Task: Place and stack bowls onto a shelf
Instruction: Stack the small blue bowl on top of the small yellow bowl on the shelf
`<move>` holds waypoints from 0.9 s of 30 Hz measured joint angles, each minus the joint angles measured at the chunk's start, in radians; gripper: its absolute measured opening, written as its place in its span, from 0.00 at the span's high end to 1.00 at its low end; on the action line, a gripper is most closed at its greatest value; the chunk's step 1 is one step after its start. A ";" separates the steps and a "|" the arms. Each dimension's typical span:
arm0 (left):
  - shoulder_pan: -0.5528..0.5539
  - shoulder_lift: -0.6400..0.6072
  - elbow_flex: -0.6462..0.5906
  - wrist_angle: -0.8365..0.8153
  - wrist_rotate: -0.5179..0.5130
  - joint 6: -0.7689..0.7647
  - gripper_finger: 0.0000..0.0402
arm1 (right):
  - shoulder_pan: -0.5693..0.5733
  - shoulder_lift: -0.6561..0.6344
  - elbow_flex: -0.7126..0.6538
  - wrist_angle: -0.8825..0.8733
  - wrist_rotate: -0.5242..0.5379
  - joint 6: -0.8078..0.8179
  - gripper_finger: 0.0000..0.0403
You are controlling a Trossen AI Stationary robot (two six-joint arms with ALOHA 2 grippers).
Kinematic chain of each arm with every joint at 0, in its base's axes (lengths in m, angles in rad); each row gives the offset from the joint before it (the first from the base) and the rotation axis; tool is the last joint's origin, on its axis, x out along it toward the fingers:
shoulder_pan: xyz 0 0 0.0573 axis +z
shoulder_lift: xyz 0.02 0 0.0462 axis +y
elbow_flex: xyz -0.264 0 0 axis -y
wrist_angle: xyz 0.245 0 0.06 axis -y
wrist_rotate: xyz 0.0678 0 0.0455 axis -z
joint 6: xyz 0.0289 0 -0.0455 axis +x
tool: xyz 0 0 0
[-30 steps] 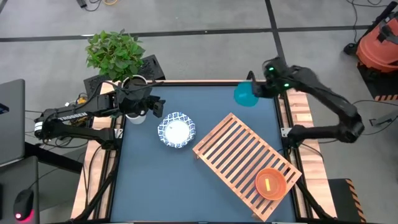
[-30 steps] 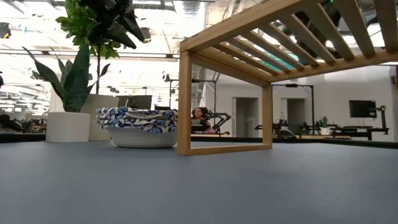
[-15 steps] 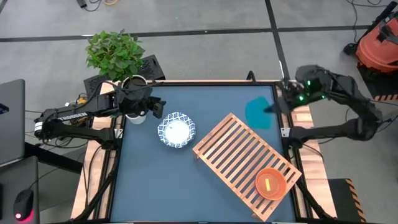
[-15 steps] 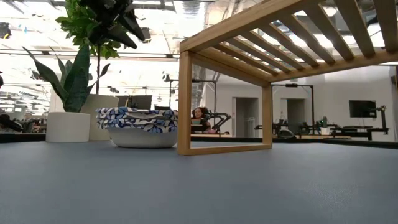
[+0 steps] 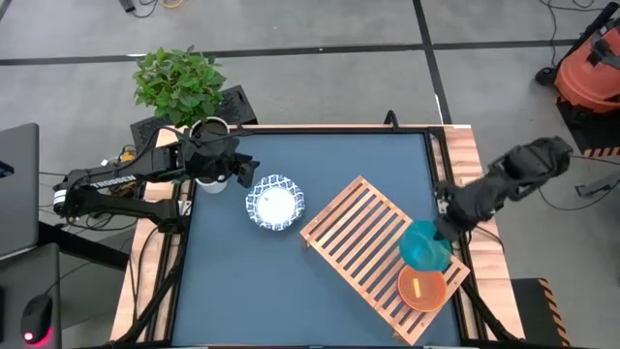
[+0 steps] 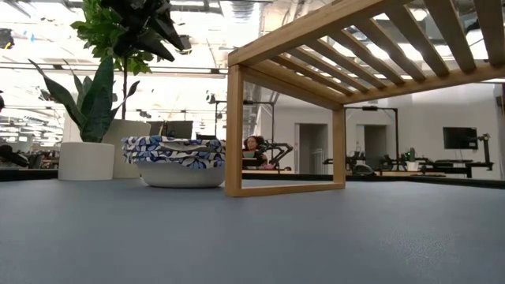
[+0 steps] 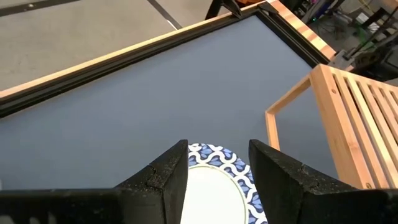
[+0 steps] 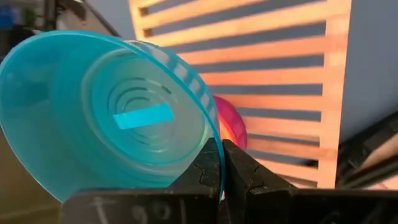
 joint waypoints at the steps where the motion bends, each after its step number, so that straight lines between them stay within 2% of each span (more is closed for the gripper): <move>1: 0.000 0.000 0.000 0.000 0.000 0.001 0.62 | 0.036 0.013 0.000 -0.003 0.019 0.031 0.94; 5: 0.000 0.000 0.000 0.000 -0.001 0.003 0.62 | 0.150 0.074 0.000 -0.003 0.054 0.113 0.94; 10: 0.000 0.000 0.000 0.000 -0.002 0.022 0.62 | 0.234 0.147 0.000 -0.003 0.057 0.160 0.94; 21: 0.000 0.000 0.000 0.000 -0.020 0.029 0.62 | 0.288 0.222 0.000 -0.008 0.065 0.215 0.94; 27: 0.000 0.000 0.000 0.000 -0.020 0.029 0.62 | 0.299 0.250 0.000 -0.036 0.023 0.215 0.92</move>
